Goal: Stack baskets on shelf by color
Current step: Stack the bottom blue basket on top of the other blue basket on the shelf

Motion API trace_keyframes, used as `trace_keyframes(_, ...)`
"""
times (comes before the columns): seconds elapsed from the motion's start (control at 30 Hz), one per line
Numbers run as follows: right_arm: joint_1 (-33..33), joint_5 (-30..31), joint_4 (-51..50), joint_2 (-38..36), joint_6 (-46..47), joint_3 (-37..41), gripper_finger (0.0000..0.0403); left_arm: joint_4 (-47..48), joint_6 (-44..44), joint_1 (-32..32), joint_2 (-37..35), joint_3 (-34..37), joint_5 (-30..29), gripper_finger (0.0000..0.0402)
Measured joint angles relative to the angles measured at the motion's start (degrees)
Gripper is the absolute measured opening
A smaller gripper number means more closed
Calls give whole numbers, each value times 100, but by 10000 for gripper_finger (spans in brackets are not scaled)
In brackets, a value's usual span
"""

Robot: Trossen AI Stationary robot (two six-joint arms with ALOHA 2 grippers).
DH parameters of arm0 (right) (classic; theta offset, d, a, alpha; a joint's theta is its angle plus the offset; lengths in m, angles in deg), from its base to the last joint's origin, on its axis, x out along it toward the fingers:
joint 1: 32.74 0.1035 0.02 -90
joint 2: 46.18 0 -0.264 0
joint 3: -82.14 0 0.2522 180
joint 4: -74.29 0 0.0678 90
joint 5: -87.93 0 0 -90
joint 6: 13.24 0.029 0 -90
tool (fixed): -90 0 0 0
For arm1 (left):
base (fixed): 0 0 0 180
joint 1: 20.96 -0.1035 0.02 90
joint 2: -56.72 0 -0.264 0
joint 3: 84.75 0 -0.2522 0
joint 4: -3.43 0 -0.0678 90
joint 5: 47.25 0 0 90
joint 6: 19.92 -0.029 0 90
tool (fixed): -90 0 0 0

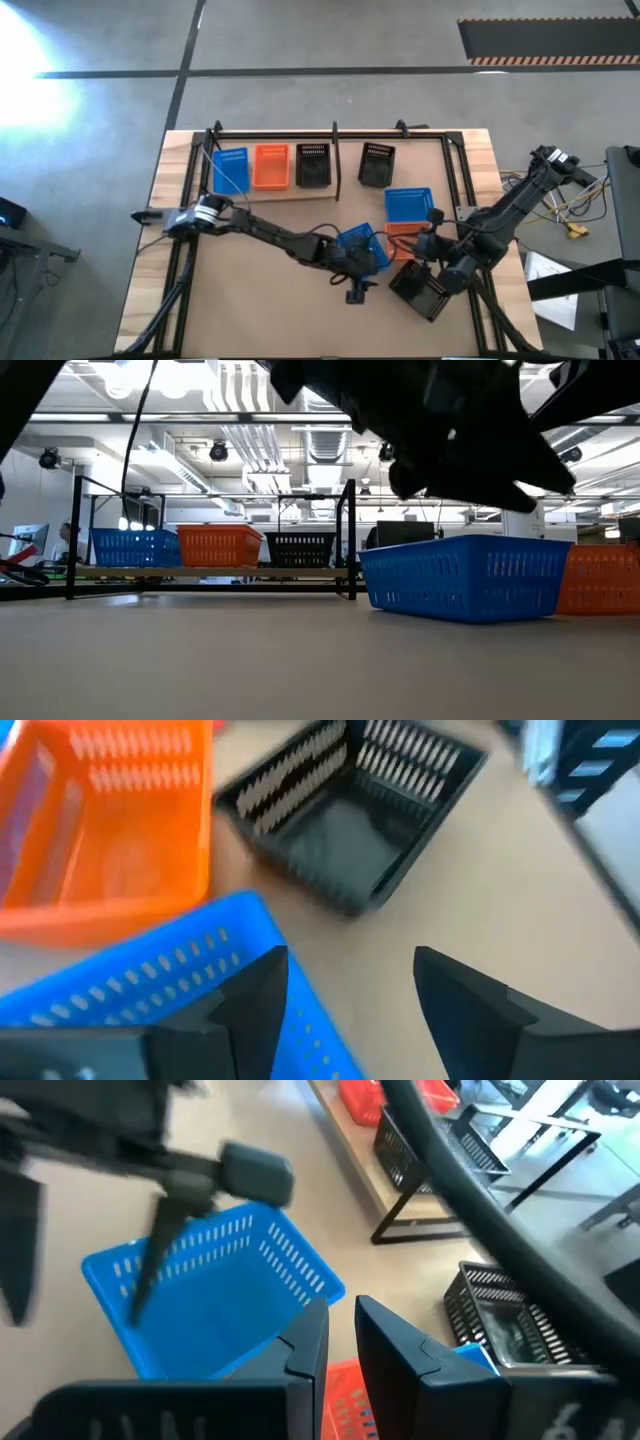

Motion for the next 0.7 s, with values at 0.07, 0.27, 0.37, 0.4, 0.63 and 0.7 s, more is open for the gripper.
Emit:
trace_keyframes(0.07, 97, 66, 2, 3, 33, 2, 47, 185, 11, -2, 126, -59, -60, 206)
trace_keyframes(0.27, 178, 145, 24, 141, 68, 9, 47, 627, 397, 10, 327, -16, -407, 204)
trace_keyframes(0.37, 176, 149, 21, 207, 83, 9, 47, 769, 746, 10, 317, -21, -562, 183)
trace_keyframes(0.4, 176, 146, 18, 227, 83, 9, 47, 772, 765, 10, 314, -16, -599, 170)
trace_keyframes(0.63, 176, 140, 18, 315, 83, 9, 47, 761, 774, 10, 294, -175, -728, 68)
trace_keyframes(0.7, 176, 141, 20, 315, 83, 9, 47, 766, 774, 10, 294, -220, -738, 50)
